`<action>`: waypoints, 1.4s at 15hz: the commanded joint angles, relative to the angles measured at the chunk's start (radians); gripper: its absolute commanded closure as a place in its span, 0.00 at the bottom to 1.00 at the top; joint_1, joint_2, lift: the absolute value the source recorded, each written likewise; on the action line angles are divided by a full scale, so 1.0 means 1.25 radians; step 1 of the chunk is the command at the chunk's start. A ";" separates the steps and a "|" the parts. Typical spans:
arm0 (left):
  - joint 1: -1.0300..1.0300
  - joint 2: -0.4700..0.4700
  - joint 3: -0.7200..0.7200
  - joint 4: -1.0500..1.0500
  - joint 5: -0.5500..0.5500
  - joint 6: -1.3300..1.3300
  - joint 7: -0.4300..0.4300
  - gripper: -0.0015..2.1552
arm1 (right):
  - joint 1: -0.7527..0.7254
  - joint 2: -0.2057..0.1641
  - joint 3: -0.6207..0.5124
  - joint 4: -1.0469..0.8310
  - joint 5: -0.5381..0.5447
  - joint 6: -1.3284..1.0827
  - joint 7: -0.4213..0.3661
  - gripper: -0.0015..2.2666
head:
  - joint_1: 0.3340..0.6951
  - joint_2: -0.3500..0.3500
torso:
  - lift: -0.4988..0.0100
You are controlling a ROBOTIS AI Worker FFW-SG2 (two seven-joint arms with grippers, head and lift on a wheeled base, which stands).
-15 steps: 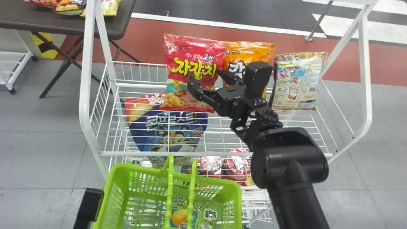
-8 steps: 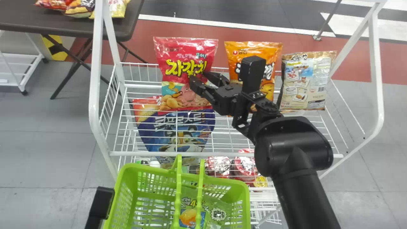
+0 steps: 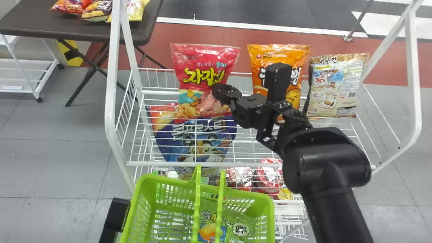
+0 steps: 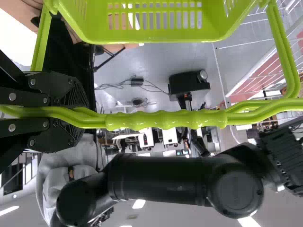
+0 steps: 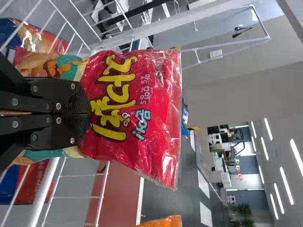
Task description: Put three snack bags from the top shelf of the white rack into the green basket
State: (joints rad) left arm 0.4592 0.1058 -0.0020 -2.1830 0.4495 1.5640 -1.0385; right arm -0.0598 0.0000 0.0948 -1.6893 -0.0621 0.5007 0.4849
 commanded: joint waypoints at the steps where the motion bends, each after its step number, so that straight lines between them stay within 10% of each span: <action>1: 0.002 0.000 0.008 -0.005 0.000 0.006 0.000 0.99 | 0.077 -0.001 -0.018 -0.151 -0.001 0.097 0.008 0.97 | 1.00 0.36 | 0.98; 10: 0.004 -0.001 0.043 -0.043 0.004 0.006 0.015 0.99 | 0.448 -0.001 -0.250 -0.693 -0.024 0.372 0.076 0.97 | 1.00 0.10 | 0.98; 21: 0.047 -0.020 0.045 -0.102 0.005 0.006 0.038 0.99 | 0.632 -0.002 -0.347 -0.707 -0.125 0.630 0.237 0.97 | 1.00 0.00 | 0.98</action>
State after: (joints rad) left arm 0.5115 0.0867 0.0563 -2.3054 0.4556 1.5640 -0.9905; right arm 0.7178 -0.0017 -0.3416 -2.6104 -0.1862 1.2835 0.7770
